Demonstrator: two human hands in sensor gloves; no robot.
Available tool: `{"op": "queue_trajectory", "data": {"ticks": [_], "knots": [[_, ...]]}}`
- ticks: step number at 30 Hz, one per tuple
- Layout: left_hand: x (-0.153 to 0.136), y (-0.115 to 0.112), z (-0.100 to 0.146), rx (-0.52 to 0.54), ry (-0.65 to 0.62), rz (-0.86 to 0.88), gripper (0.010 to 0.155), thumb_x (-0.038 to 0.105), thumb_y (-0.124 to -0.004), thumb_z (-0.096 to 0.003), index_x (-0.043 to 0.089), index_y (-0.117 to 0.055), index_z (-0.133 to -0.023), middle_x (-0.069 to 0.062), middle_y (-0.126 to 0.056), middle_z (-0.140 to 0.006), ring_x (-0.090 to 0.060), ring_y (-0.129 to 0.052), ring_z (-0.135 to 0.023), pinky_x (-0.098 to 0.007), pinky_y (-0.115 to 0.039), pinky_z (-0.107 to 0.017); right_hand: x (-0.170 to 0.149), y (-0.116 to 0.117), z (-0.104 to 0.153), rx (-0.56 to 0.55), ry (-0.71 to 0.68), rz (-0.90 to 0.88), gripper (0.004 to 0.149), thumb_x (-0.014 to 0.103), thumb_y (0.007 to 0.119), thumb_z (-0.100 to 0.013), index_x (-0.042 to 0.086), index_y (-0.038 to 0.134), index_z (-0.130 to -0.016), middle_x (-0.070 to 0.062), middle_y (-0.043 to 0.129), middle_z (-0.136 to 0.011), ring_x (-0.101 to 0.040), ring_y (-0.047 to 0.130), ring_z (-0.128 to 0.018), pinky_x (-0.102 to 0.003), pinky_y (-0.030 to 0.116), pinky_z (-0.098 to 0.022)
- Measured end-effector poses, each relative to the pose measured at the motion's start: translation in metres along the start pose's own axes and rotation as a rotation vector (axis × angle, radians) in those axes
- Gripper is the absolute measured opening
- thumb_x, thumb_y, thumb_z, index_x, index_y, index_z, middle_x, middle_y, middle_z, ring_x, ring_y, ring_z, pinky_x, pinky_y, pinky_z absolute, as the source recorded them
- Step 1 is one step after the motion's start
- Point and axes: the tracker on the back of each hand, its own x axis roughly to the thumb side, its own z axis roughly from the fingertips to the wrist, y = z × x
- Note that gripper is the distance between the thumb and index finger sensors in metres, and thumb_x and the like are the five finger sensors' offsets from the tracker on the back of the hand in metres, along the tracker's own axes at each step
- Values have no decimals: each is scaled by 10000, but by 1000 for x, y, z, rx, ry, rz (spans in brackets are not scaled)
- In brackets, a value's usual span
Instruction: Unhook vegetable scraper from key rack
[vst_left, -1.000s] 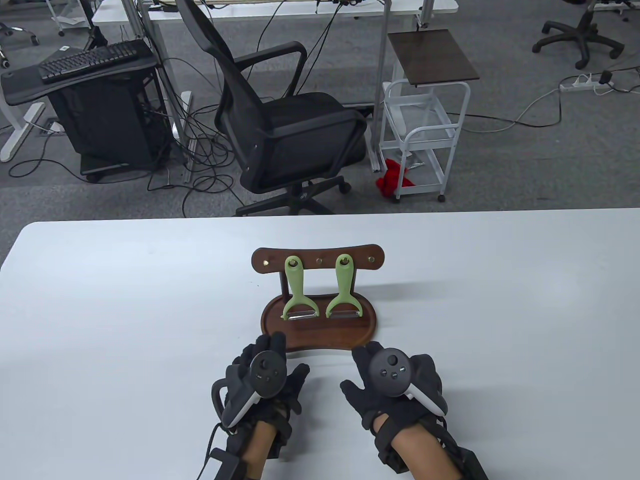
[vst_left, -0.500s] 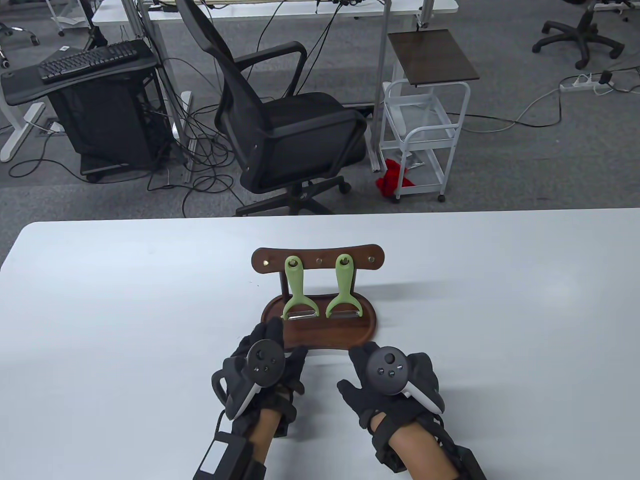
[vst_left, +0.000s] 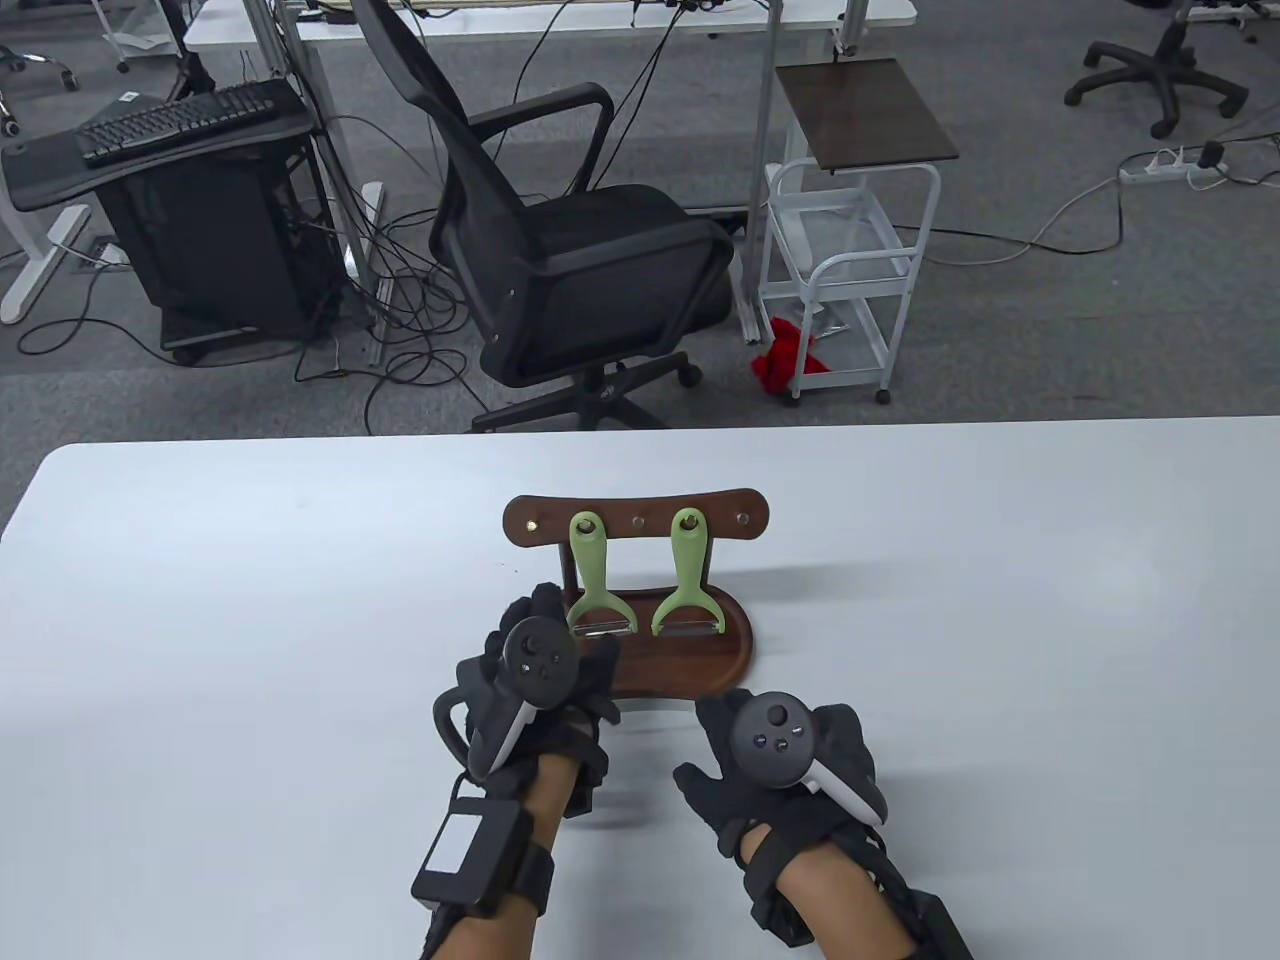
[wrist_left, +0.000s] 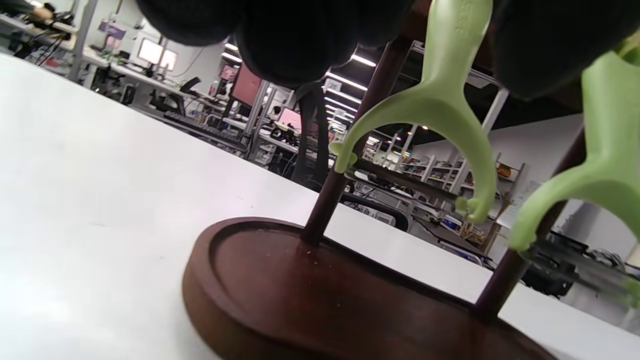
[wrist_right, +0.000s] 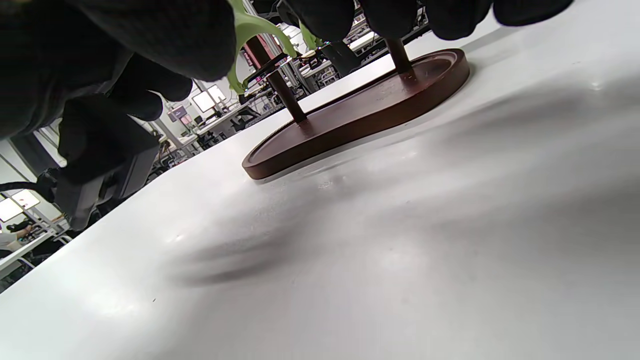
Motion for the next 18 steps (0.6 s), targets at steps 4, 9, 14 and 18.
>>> {"op": "queue_trajectory", "data": {"ticks": [4,9,14,18], "knots": [[4,-1,-8,20,36,5,770,556,-874,-469,157,-540,-1036,-146,-636,-989,-286,-866,-664,-524,-754,-477,0,0,0,6,1,-8,726,460,742,-487,80,466,-1041,-267,412,-1101,-583,457,-923,-706,499,-602],[7,-4,-15,33,72,27,744,562,-876,-467,157,-576,-1015,-148,-673,-956,-268,-881,-628,-509,-767,-456,1,0,0,13,-6,-19,725,461,741,-488,81,466,-1041,-268,413,-1101,-583,461,-922,-705,501,-600],[12,-7,-22,47,94,16,731,570,-879,-464,156,-601,-999,-141,-696,-935,-262,-889,-601,-505,-773,-440,1,0,-1,19,-6,-19,724,461,739,-489,80,466,-1041,-267,414,-1101,-582,464,-922,-705,502,-601],[17,-9,-26,47,113,-5,727,582,-881,-461,154,-620,-988,-137,-713,-922,-256,-895,-582,-500,-779,-427,1,1,-1,24,-10,-27,725,462,739,-489,79,466,-1041,-266,414,-1101,-583,466,-921,-704,503,-600]]}}
